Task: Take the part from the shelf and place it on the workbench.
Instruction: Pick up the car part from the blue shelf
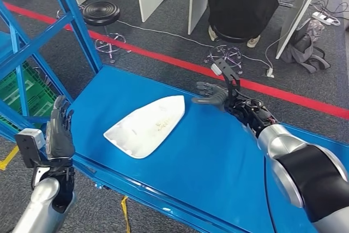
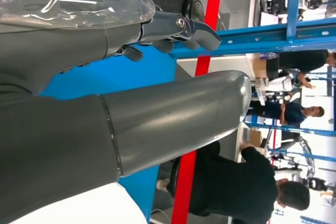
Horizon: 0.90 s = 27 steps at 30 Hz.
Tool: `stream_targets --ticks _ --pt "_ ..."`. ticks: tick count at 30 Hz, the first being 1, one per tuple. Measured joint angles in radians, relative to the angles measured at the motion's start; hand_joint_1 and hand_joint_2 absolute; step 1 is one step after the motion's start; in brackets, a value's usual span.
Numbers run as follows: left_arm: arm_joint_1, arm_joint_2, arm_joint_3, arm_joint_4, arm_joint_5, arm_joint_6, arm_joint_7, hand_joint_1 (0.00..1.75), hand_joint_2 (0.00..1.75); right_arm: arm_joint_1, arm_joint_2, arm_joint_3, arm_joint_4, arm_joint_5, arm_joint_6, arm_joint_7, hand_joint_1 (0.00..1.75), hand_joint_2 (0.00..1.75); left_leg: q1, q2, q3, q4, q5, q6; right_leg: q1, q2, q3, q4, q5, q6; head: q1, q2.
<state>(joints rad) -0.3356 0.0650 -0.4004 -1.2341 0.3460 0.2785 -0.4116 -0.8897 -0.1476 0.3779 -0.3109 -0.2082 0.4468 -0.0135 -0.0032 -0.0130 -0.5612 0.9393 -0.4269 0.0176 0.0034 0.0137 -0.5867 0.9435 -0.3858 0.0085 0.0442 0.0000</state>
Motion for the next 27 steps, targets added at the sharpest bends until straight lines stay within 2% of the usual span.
stream_targets --ticks 8,27 --pt "-0.003 -0.001 0.0 0.0 -0.004 -0.001 -0.002 0.0 0.0 0.001 0.002 0.01 0.001 0.017 -0.004 0.01 0.0 1.75 0.003 0.0 0.001 -0.002 0.002 -0.004 0.0 0.0 0.001 0.0 0.0 -0.002 -0.008 0.0" --pt "-0.008 -0.002 0.0 0.002 -0.003 -0.006 -0.002 0.0 0.0 0.001 0.014 0.018 0.002 0.026 0.018 0.014 0.0 1.75 0.0 0.0 0.001 -0.001 0.002 -0.004 -0.002 -0.001 0.001 -0.001 0.001 -0.002 -0.009 0.0"
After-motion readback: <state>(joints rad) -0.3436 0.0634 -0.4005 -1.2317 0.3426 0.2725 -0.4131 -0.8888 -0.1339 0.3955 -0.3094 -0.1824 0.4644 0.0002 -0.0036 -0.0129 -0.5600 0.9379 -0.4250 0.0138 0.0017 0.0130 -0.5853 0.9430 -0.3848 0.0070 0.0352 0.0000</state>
